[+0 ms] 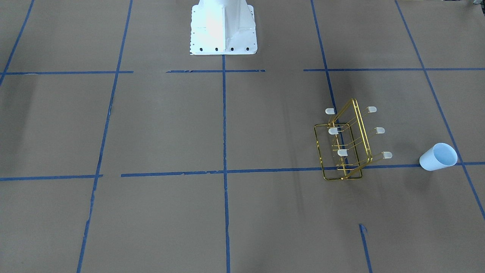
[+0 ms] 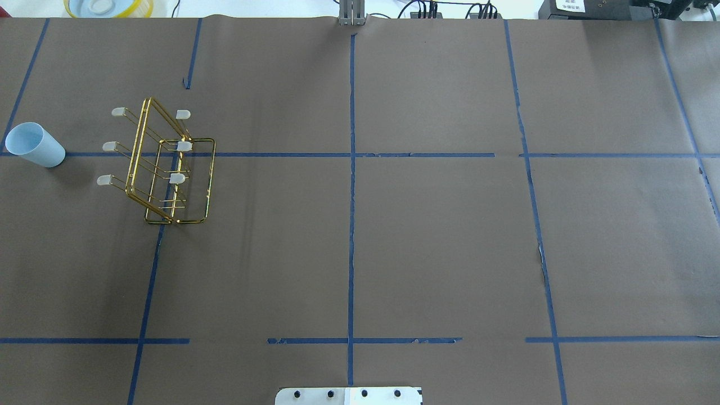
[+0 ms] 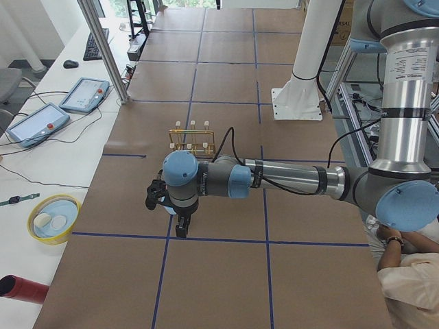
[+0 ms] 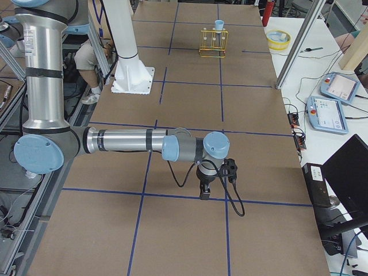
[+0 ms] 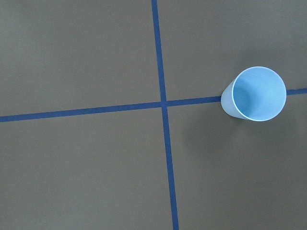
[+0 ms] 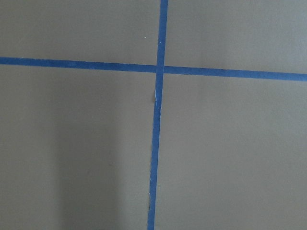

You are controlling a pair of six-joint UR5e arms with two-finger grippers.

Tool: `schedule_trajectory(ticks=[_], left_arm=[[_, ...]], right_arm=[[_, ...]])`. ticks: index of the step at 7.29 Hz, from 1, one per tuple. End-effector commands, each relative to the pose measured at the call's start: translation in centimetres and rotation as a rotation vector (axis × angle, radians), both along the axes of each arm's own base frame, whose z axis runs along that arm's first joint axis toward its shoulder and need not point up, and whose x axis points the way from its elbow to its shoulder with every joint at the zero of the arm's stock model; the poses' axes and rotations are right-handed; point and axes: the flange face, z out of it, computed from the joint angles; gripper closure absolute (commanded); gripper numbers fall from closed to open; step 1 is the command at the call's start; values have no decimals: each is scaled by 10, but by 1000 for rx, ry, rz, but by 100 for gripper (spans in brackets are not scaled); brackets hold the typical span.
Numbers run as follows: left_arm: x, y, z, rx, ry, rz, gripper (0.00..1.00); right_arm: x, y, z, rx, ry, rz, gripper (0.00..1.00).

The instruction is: Hang cup on cup holder

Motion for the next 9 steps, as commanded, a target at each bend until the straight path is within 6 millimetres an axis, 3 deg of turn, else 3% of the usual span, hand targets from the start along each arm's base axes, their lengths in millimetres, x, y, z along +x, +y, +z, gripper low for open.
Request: schedule_trajectory(ticks=[1,3,5,7,8,9], left_arm=[[1,-7,-3,10,1,3,0],[13,-19,-4,98,-5,30,0],[11,-19,-10,189,-48,26,0],[12,-18,-2,292,-47,21,0],[18,-24,-9,342,-65,-17,0],[26,-27,5,345,-62,-80,0]], right_arm=[[0,0,0,0,0,0,0],[0,0,0,0,0,0,0],[0,0,0,0,0,0,0],[0,0,0,0,0,0,0],[0,0,0,0,0,0,0],[0,1,1,-1,0,0,0]])
